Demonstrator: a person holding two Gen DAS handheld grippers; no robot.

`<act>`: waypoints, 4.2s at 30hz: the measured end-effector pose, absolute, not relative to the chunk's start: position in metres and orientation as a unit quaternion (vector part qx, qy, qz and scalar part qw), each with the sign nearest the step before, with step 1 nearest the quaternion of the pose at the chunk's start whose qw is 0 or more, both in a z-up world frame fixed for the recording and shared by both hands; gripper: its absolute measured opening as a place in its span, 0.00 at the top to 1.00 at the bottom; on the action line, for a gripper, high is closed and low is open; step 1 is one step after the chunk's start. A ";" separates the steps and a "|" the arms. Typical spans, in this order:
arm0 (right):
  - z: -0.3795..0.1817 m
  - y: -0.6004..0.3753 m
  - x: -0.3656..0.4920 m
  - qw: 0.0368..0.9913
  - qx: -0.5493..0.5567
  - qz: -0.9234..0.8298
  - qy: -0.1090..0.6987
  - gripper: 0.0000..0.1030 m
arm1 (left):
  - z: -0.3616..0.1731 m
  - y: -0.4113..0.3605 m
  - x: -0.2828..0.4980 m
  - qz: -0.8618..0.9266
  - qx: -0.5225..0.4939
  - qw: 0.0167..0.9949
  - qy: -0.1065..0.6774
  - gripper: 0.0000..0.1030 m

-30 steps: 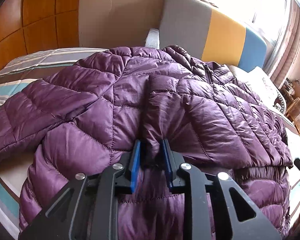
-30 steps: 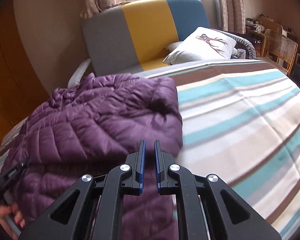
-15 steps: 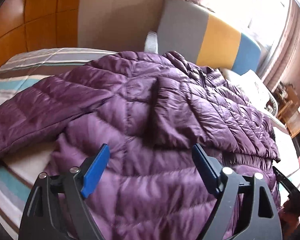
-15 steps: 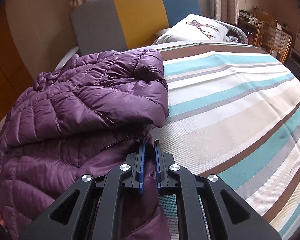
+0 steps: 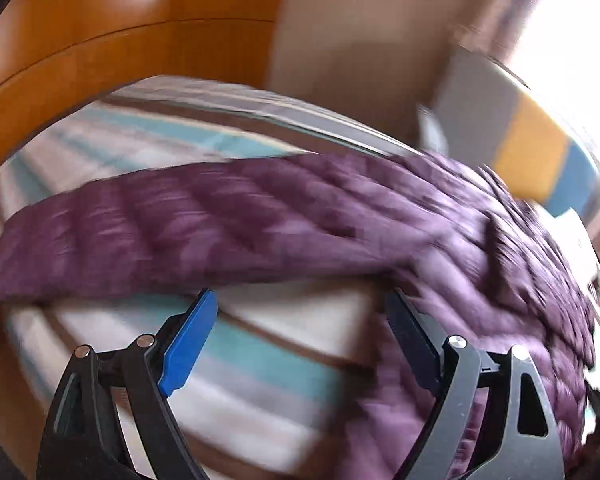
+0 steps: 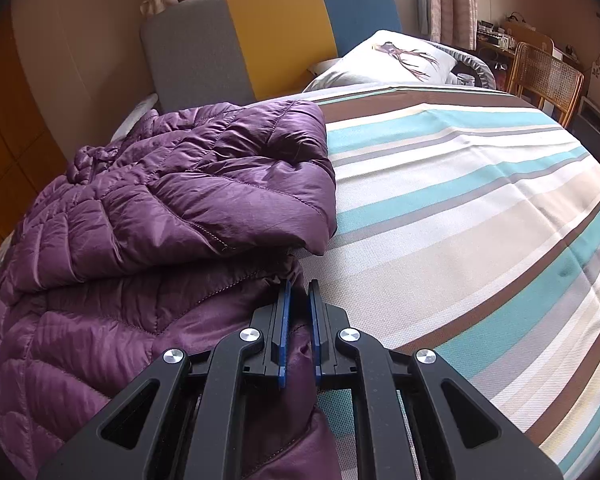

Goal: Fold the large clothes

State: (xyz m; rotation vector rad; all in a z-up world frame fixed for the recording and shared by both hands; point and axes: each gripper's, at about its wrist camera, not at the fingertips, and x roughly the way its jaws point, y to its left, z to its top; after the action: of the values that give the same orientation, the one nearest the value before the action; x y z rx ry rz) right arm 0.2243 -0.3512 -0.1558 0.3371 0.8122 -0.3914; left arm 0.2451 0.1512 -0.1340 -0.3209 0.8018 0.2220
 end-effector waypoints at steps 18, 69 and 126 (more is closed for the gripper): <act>-0.156 -0.349 0.225 0.886 0.154 -0.193 0.391 0.93 | -0.181 0.324 0.192 0.311 -0.357 0.819 0.324 0.35; -0.156 -0.354 0.221 0.890 0.173 -0.184 0.380 0.93 | -0.121 -0.157 0.276 -0.080 0.175 0.933 0.303 0.94; -0.133 -0.240 0.340 0.913 0.013 -0.052 0.405 0.93 | -0.142 0.033 0.298 0.005 -0.048 0.930 0.364 0.16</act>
State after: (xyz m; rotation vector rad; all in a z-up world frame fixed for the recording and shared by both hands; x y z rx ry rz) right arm 0.3396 -0.2397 -0.1333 0.0276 0.8335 -0.1070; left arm 0.2981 0.0334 -0.1422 -0.0976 0.7461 0.0109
